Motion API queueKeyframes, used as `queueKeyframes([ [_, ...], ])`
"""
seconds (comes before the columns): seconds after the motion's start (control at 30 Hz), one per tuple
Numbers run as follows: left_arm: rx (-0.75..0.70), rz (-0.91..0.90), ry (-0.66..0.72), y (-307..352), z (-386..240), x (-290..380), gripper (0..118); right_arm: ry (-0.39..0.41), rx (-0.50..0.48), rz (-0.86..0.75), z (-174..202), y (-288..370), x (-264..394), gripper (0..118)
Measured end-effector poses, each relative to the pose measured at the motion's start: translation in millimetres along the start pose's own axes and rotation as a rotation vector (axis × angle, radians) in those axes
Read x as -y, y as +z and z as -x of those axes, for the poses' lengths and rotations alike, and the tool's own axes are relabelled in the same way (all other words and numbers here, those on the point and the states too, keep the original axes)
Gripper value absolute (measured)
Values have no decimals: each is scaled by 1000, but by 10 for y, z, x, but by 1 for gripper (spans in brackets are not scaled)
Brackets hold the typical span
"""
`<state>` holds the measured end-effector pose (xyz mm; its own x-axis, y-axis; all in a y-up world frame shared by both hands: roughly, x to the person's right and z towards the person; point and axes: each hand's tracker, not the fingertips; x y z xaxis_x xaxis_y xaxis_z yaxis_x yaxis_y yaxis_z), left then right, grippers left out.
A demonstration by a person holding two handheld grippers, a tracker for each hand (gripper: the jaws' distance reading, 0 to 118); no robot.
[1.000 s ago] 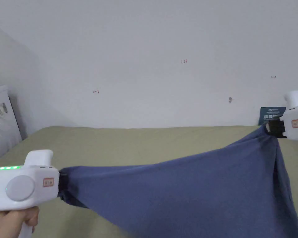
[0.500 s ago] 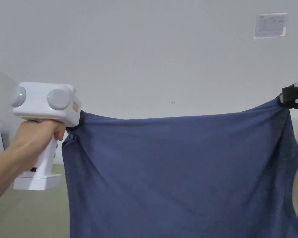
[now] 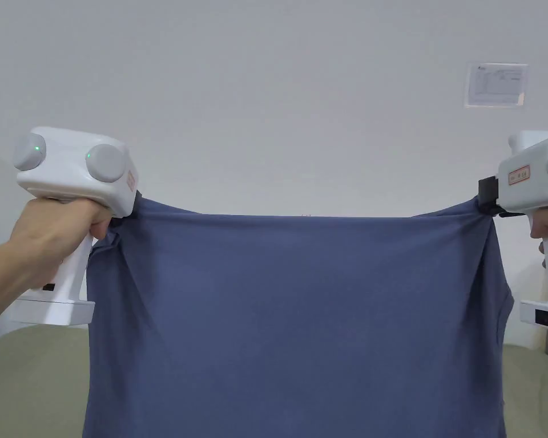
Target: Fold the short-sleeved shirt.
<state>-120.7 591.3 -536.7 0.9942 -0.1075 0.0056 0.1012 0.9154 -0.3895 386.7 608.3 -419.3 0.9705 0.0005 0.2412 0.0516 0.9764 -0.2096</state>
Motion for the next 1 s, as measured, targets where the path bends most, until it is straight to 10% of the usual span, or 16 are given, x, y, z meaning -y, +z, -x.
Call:
queueKeyframes([
  [0.63, -110, -75, -8, -1390, -456, -386, 3, 30, 69, -82, 184, -1397, -277, 2],
  [1.0, 21, 86, 1, -2009, -445, 876, 3, 15, 25, 85, 233, -1724, 1154, 2],
])
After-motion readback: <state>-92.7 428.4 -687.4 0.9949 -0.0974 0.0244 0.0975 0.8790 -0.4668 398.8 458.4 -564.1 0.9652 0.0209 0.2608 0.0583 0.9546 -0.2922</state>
